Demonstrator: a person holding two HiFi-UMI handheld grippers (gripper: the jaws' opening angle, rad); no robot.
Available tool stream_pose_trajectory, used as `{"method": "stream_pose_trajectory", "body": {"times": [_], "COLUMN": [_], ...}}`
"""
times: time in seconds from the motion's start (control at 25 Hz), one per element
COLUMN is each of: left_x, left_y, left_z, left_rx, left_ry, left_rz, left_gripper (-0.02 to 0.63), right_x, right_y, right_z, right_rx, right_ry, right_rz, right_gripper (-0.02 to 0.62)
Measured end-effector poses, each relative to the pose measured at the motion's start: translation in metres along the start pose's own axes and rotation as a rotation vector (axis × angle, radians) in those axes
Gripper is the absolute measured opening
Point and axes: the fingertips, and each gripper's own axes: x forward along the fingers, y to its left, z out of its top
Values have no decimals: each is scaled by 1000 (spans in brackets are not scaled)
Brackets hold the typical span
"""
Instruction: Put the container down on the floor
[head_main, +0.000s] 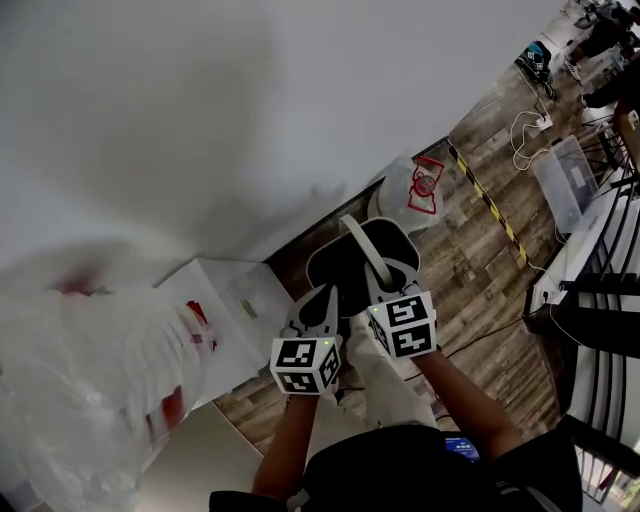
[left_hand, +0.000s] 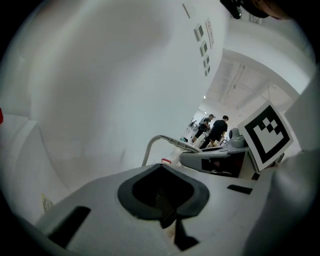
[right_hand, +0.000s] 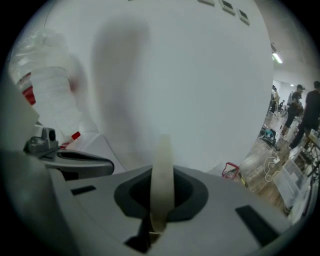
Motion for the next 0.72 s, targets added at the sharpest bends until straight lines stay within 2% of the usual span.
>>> {"method": "stream_pose_trajectory", "body": {"times": [0.44,0.72], "left_x": [9,14], "left_y": [16,27], "left_z": [-23,-43], "left_rx": [-66,-88], "left_ry": [0,-9], "left_rz": [69,95], "left_gripper": [14,14], "right_x": [20,39], "right_y": [-6,-9], "right_z": [-42,-67], "right_rx": [11,-4], "right_ry": [85,120], "right_rz": [52,54], "right_gripper": [31,32]}}
